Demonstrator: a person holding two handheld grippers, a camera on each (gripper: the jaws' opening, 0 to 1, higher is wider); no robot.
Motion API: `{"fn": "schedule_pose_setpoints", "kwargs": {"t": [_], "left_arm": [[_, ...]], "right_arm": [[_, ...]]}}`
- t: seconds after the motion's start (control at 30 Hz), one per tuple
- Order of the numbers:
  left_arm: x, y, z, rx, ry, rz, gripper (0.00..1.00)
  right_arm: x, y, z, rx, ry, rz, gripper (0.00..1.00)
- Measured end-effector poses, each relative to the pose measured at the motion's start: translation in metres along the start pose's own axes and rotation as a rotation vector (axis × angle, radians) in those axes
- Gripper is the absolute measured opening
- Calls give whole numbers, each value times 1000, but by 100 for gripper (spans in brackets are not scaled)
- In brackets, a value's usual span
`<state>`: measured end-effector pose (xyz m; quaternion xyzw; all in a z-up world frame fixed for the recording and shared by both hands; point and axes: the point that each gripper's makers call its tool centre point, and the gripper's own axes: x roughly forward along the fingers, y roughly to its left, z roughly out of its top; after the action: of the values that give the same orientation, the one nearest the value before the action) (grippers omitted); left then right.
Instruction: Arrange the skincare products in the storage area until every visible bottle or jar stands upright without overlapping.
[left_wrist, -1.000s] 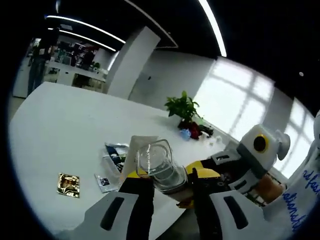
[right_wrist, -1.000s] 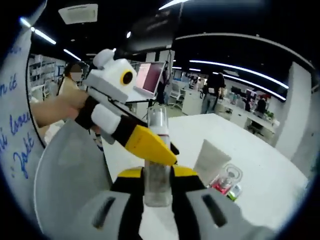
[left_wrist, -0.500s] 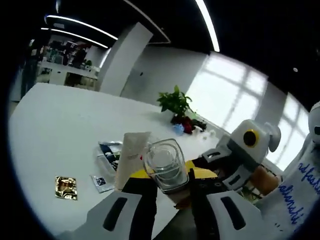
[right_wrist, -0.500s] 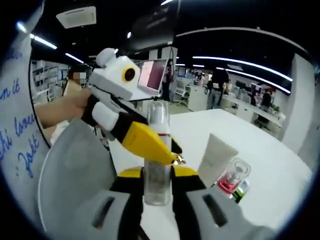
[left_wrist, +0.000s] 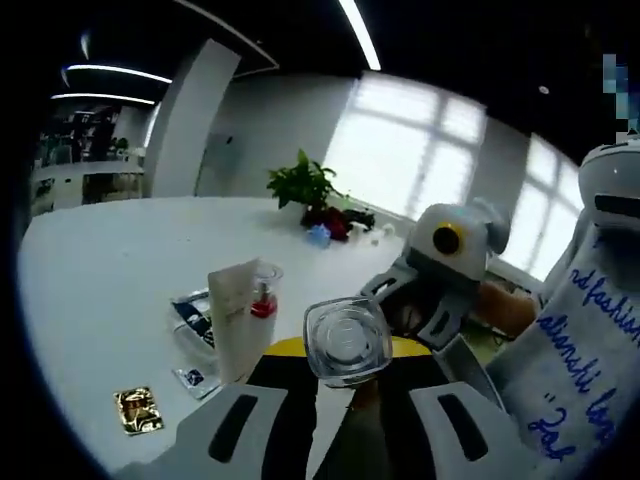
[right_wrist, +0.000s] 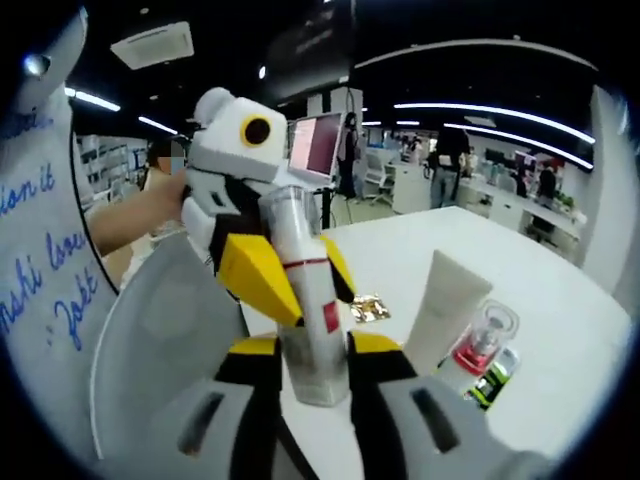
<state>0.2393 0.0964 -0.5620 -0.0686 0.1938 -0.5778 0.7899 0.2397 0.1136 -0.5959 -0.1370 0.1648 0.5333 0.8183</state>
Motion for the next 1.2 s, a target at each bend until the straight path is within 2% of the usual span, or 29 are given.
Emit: {"fn": "schedule_pose_setpoints", "kwargs": {"t": [0.3,0.4,0.63,0.8,0.93,1.07,1.1,1.2], "left_arm": [[-1,-13,-6,109,78,-97,19],[-1,-13,-6,128,98,-119,19],[-4,-21,-4,165,128,-219,19],[-3,-27,-12,197,190,-292,19],[-3,-32,-19,255,236,-341,19],[-4,-40,-24,302,262,-397,19],[-5,-43,-26,334,266,-420,19],[-5,-45,-28,348,280,-433,20]], "right_arm": [[1,14,-3,-25,33,85,26],[2,17,-3,-28,44,106,26],[0,26,1,-8,37,178,25],[-1,35,-5,-1,74,234,24],[-1,43,-10,10,96,273,24],[-3,52,-13,24,109,326,23],[-4,55,-14,32,112,344,23],[-4,58,-15,34,120,364,23]]}}
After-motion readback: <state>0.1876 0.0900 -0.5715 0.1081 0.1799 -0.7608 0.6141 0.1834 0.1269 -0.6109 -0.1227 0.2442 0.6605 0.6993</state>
